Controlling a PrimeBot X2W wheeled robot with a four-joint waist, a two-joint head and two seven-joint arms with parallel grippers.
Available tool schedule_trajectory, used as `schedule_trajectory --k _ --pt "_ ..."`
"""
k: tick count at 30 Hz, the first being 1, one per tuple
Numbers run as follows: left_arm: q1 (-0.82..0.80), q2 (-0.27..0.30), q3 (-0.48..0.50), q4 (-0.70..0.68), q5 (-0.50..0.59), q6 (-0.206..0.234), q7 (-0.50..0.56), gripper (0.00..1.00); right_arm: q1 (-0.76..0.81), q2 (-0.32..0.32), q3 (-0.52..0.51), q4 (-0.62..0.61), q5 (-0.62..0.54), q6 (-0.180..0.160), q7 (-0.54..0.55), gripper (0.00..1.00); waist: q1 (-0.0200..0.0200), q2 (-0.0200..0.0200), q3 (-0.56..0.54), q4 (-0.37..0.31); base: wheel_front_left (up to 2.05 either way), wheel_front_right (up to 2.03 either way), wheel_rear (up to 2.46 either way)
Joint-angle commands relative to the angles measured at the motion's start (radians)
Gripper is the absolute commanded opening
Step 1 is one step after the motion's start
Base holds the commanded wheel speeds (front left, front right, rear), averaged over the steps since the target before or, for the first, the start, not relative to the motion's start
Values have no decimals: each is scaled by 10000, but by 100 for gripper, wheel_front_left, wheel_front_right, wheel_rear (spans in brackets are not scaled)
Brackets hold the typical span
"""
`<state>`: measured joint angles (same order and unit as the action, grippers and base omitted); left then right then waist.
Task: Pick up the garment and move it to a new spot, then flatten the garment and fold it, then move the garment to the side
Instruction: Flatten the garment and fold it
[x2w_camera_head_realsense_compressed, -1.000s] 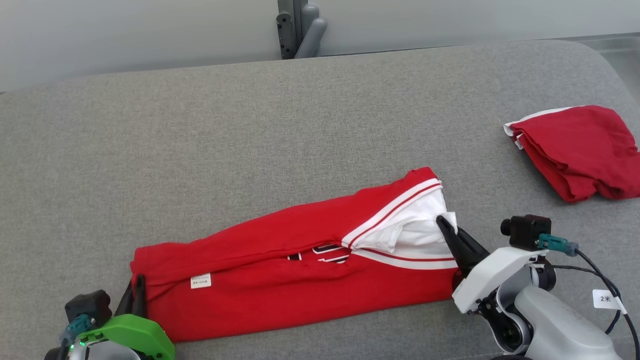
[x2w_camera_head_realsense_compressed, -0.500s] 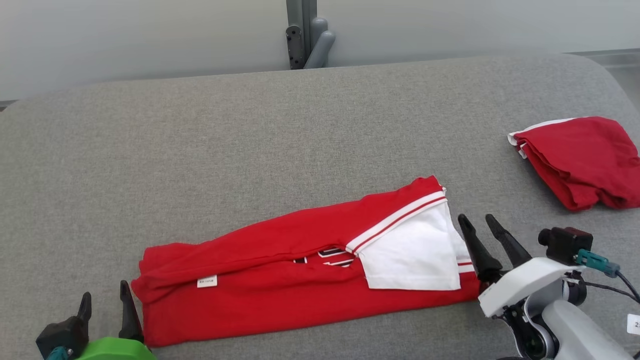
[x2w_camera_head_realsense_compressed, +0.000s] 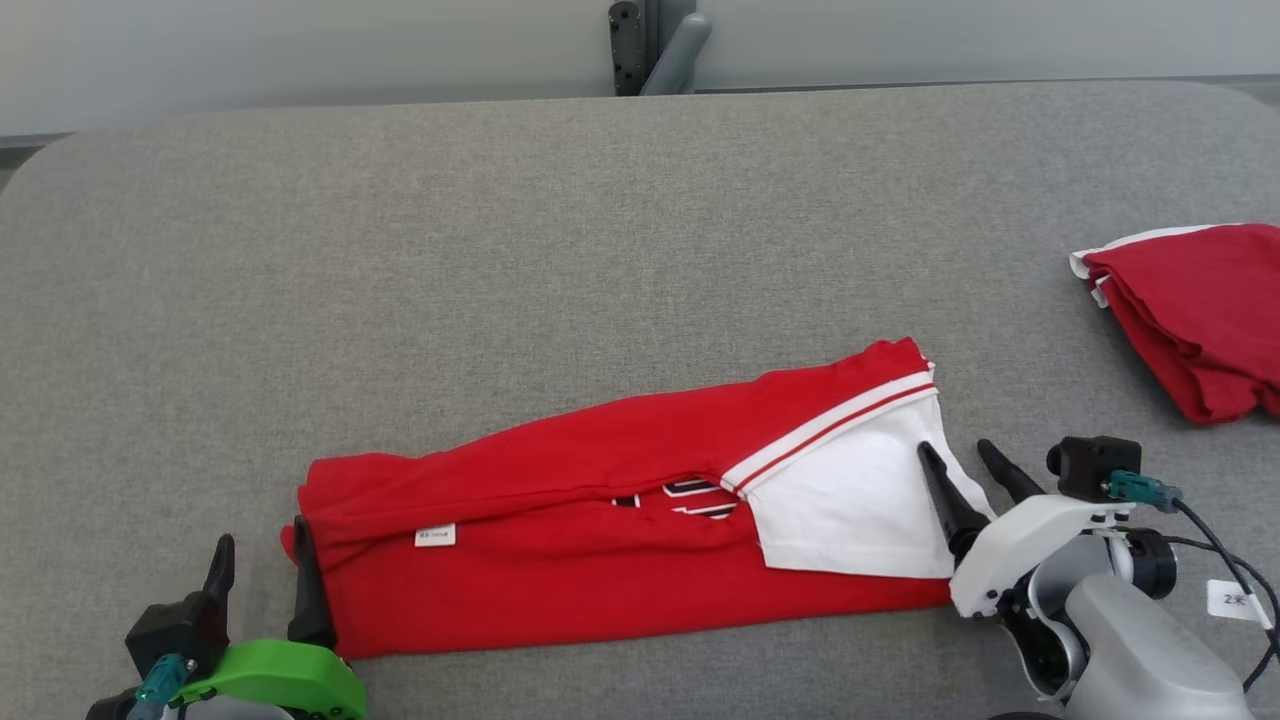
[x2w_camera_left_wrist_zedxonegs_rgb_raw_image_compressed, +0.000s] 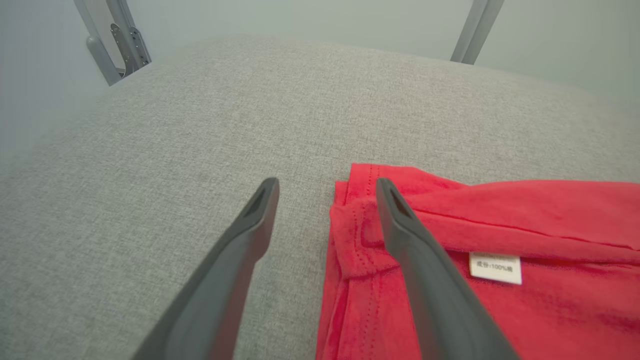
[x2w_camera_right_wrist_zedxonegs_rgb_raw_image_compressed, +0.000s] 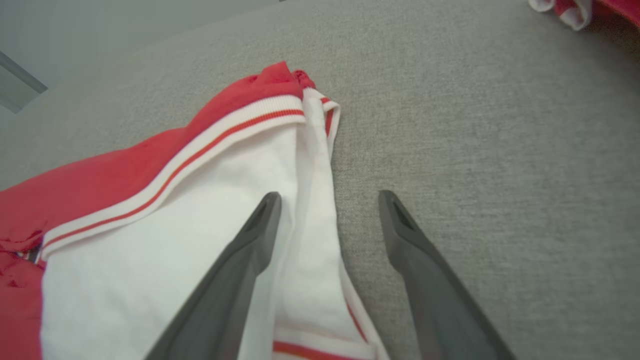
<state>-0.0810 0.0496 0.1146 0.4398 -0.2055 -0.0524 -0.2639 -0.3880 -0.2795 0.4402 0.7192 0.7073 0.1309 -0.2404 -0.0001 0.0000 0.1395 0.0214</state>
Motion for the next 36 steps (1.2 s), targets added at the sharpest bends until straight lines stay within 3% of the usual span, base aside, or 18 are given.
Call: schedule_trajectory --k 1,8,11,12,14,15,36 --pt "-151 31 -118 -12 -119 106 1 100 -174 134 107 291 -1 -3 79 100 1 0 228 267 0 0 0" --pt "-77 31 -411 -95 -259 253 1 100 -186 558 1282 605 1073 1 781 100 1 0 251 487 0 0 0" --pt "15 29 -439 -123 -257 271 1 100 -146 351 1928 675 1468 11 874 100 1 0 245 472 0 0 0" --pt "20 29 -461 -130 -264 279 1 100 -147 304 2063 766 1530 9 874 93 1 0 247 464 0 0 0" --pt "0 30 -522 -155 -272 263 1 100 -215 236 2275 945 1615 5 832 24 1 0 264 438 0 0 0" --pt "-18 30 -545 -154 -276 267 1 100 -258 219 2336 1055 1669 -3 780 0 1 0 271 422 0 0 0" --pt "-35 29 -730 -49 -366 216 1 100 -1116 -274 2073 2176 2137 -77 -215 0 1 0 259 328 0 0 0"
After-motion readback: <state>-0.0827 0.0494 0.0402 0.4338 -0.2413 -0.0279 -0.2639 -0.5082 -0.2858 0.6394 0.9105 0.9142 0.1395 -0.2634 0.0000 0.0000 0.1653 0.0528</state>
